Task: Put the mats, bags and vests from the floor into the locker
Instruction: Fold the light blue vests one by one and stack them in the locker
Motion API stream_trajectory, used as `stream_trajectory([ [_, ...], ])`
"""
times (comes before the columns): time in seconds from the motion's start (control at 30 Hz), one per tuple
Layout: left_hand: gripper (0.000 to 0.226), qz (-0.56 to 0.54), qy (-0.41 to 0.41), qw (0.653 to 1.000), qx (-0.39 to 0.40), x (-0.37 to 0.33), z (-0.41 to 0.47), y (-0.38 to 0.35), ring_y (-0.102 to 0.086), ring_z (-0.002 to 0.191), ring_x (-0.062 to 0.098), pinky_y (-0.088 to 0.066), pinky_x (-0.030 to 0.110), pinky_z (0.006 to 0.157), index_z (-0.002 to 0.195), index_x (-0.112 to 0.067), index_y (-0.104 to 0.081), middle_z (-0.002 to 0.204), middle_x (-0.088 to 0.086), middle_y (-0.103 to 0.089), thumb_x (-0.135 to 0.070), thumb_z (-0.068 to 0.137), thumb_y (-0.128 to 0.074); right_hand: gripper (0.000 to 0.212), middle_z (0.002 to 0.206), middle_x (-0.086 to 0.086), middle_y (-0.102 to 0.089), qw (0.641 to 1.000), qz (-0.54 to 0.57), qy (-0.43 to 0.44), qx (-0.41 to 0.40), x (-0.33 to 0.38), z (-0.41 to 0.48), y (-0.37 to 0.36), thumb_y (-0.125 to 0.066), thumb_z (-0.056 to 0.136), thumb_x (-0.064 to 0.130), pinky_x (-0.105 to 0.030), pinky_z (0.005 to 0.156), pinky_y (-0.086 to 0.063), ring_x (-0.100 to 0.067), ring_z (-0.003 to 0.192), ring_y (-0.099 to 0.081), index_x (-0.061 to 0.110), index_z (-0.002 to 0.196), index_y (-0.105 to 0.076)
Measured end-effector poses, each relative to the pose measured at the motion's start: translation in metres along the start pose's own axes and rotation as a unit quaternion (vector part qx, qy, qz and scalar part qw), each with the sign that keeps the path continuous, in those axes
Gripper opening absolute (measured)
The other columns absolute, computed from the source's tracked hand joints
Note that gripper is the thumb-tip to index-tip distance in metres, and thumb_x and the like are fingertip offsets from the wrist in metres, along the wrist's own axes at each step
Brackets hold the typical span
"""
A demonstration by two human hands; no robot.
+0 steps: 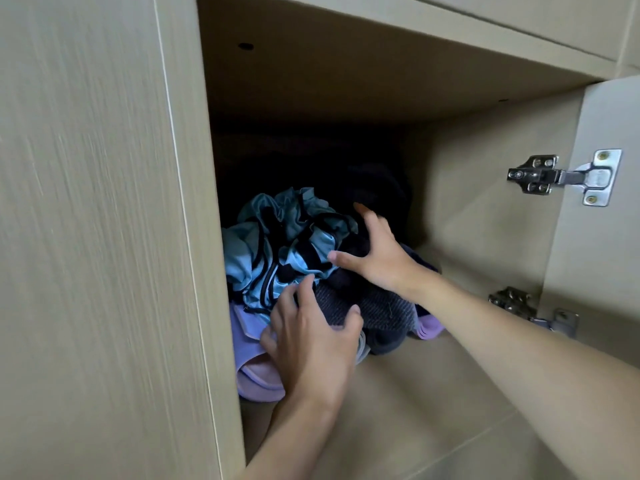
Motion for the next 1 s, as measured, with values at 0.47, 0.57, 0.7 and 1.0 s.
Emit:
stream_trajectory([
  [0.47,0.028,-0.112,-0.13,0.963,0.21,-0.017,-0.069,-0.033,-0.063,0.097,0.022,-0.049,0.035,0.089,0.105,-0.017,-0.065,0.102,0.004,-0.068,-0.033,0.083,-0.074,0.053,0.122,-0.004,-0.05,0.987,-0.012,-0.139,-0.08,-0.035,-0.178,0.062,-0.068,0.089,0.017,-0.001,0.084,-0.036,-0.002,0.094,-0.054,0.011,0.137,-0.047],
  [0.57,0.016,-0.116,-0.153,0.931,0.31,-0.026,-0.116,-0.058,-0.066,0.081,0.019,-0.054,0.035,0.08,0.082,-0.027,-0.063,0.084,-0.006,-0.068,-0.04,0.079,-0.072,0.043,0.116,-0.006,-0.055,0.976,-0.033,-0.2,-0.075,-0.058,-0.242,0.069,-0.067,0.091,0.017,-0.008,0.082,-0.04,-0.014,0.098,-0.058,0.011,0.131,-0.053],
  [0.7,0.015,-0.089,-0.188,0.875,0.436,-0.031,-0.191,-0.097,-0.062,0.066,0.012,-0.051,0.028,0.071,0.073,-0.027,-0.062,0.069,-0.01,-0.064,-0.034,0.081,-0.072,0.038,0.117,-0.015,-0.061,0.953,-0.031,-0.293,-0.065,-0.092,-0.332,0.075,-0.06,0.094,0.014,-0.022,0.08,-0.045,-0.03,0.104,-0.062,0.005,0.131,-0.053],
  [1.0,0.019,0.041,-0.221,0.764,0.605,0.025,-0.342,-0.193,-0.064,0.086,0.022,-0.053,0.037,0.083,0.09,-0.025,-0.061,0.089,-0.004,-0.067,-0.04,0.082,-0.071,0.024,0.09,-0.003,-0.066,0.878,-0.046,-0.472,-0.07,-0.195,-0.512,0.036,-0.069,0.087,0.02,-0.033,0.088,-0.048,-0.027,0.094,-0.066,0.01,0.108,-0.065],
])
Point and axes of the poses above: each hand's wrist, its own z-axis towards the middle knuckle, its own y-axis out of the back of the hand, x = y × z, the point moved 5 cm from there along z, towards the middle knuckle
